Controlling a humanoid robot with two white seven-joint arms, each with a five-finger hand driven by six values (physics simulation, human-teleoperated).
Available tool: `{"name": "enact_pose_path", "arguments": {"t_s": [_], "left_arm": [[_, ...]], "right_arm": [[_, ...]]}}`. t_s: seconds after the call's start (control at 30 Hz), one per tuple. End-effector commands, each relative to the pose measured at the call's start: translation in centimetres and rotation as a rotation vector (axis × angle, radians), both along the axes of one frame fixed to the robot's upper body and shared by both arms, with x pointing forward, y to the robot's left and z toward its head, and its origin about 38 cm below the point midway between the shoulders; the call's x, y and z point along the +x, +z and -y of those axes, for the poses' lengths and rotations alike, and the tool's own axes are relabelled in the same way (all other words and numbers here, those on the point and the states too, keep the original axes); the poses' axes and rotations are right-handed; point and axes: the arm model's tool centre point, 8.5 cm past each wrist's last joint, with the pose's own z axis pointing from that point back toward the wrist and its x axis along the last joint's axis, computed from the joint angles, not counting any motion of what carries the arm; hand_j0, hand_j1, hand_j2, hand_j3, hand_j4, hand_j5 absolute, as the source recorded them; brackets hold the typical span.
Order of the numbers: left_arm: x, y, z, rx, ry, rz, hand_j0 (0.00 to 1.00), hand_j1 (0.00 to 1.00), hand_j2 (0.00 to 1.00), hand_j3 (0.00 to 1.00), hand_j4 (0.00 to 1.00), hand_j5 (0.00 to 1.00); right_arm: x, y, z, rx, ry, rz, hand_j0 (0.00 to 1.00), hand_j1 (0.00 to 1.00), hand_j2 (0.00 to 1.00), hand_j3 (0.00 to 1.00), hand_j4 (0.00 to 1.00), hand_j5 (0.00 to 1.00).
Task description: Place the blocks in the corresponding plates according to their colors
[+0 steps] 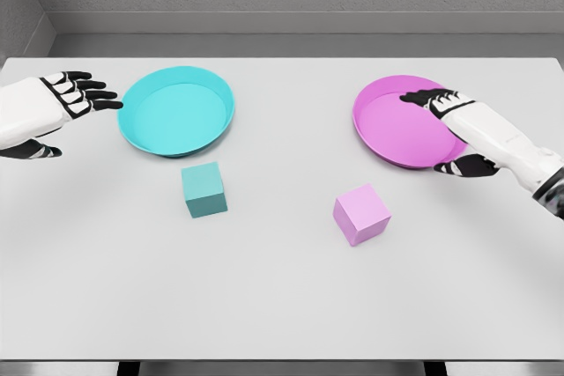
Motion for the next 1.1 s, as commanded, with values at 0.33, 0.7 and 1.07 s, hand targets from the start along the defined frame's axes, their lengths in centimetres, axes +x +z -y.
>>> {"name": "enact_pose_path", "arguments": {"t_s": [0.33, 0.7, 1.07], "left_arm": [[-0.7, -2.2, 3.1, -0.011, -0.077, -0.035, 1.00, 1.00, 1.00, 1.00, 1.00, 1.00], [0.8, -4.0, 11.3, 0.083, -0.280, 0.036, 1.00, 1.00, 1.00, 1.00, 1.00, 1.00], [1.1, -4.7, 13.9, 0.202, -0.367, 0.003, 1.00, 1.00, 1.00, 1.00, 1.00, 1.00]], "right_arm": [[0.3, -1.0, -2.6, -0.105, 0.129, -0.157, 1.00, 1.00, 1.00, 1.00, 1.00, 1.00], [0.3, -1.3, -4.5, -0.247, 0.267, -0.287, 1.00, 1.00, 1.00, 1.00, 1.00, 1.00], [-0.6, -1.8, -5.5, -0.281, 0.385, -0.306, 1.00, 1.00, 1.00, 1.00, 1.00, 1.00]]}}
